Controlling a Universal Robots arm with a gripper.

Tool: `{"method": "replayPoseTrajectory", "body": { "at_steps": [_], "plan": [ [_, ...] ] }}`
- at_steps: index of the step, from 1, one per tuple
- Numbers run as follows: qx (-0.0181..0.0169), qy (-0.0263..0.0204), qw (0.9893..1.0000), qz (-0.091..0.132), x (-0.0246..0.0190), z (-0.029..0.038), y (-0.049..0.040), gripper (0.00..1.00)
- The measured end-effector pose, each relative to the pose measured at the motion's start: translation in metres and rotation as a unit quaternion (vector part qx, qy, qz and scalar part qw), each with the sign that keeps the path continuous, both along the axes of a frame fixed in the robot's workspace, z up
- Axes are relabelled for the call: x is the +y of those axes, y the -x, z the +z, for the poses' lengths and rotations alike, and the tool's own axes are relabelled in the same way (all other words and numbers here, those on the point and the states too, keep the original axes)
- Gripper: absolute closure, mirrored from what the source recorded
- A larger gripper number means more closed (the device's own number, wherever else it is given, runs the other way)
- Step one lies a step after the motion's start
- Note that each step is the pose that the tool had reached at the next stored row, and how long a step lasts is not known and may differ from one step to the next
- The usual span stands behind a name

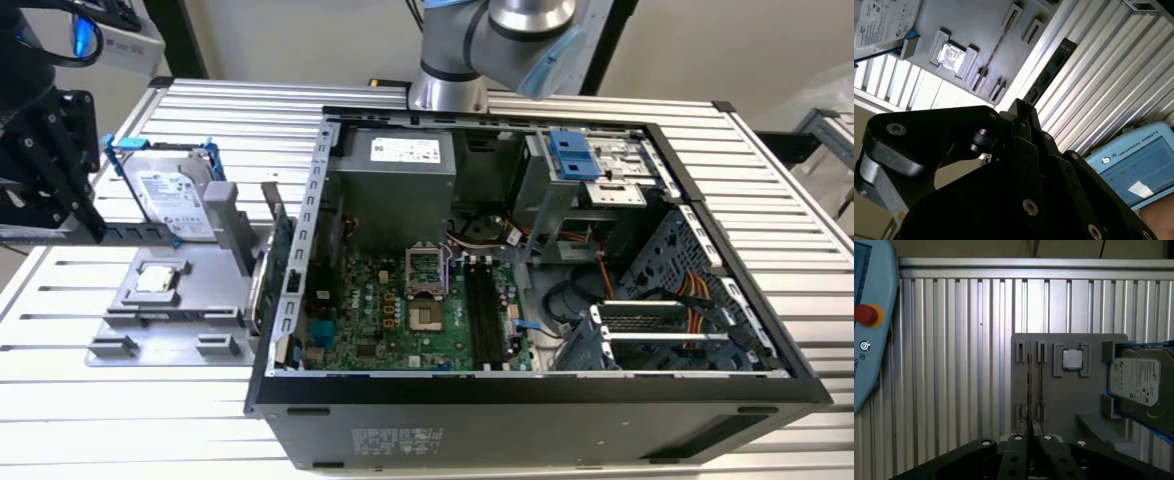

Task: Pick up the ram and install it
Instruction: 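Pick up the ram and move it above insertion slot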

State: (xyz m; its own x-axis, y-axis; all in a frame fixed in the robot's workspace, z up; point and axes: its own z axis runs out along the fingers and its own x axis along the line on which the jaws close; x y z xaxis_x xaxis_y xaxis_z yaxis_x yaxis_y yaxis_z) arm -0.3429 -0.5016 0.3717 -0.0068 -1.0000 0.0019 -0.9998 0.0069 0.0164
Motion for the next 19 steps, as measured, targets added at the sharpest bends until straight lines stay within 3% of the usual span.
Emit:
{"method": "replayPoseTrajectory", "body": {
  "at_steps": [19],
  "plan": [
    [0.0,0.0,1.0,0.0,0.0005,-0.0001,-0.0203,1.0]
  ]
}}
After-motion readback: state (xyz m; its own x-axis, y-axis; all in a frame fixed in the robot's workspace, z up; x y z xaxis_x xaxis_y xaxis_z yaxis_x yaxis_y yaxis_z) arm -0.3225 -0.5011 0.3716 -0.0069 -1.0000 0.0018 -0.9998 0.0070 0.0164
